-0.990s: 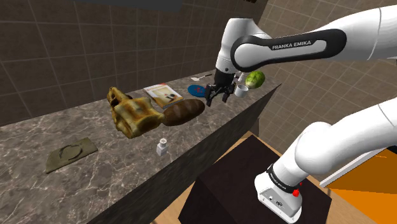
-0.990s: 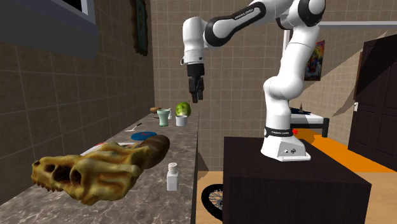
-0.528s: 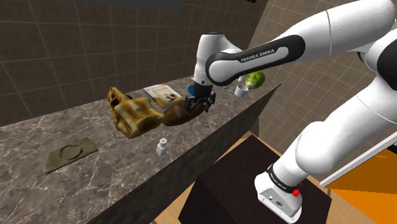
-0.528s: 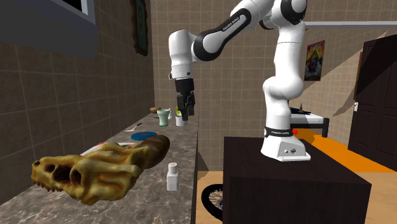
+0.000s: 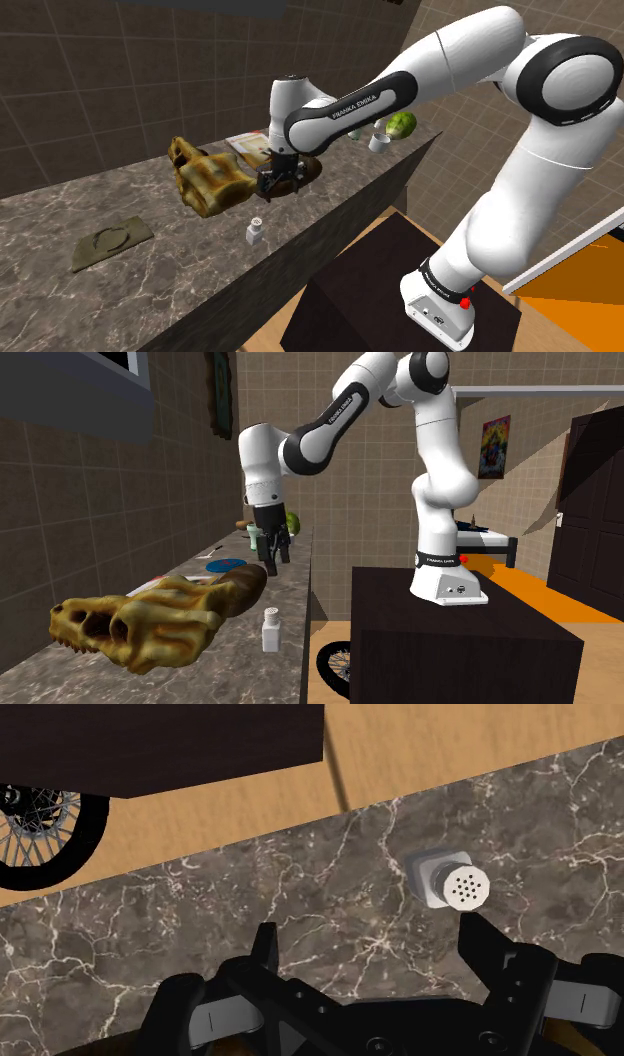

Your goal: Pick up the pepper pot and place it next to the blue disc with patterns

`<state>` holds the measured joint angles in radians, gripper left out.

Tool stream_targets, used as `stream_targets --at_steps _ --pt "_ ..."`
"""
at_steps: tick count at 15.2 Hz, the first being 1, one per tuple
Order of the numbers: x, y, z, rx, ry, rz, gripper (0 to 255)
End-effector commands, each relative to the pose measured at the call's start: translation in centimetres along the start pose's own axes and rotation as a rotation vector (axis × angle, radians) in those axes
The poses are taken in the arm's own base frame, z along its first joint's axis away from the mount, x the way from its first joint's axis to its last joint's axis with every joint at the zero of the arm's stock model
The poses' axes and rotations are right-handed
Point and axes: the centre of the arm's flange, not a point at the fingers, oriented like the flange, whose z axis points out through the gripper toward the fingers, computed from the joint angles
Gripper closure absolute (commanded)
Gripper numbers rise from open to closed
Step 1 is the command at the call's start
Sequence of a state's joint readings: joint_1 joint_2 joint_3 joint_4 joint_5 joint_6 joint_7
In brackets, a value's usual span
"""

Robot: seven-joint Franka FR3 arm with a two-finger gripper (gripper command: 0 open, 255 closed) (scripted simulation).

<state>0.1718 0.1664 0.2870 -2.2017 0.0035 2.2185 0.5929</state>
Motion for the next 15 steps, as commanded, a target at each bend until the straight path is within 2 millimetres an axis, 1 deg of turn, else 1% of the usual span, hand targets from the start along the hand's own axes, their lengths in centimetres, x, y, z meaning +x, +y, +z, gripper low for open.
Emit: stream_targets --at_steps 1,7,8,14,15 --pt "0.8 -2.0 1.9 0.0 -0.011 -0.003 0" --pt "3.3 -7.8 6.8 -0.001 -0.043 -0.014 0" --pt "3.5 -8.2 7.1 -0.001 -0.045 -0.015 0" --pt "3.3 -8.2 10.3 -0.001 -0.045 -0.015 0" --pt "3.3 -8.2 11.1 -0.001 -0.045 -0.015 0"
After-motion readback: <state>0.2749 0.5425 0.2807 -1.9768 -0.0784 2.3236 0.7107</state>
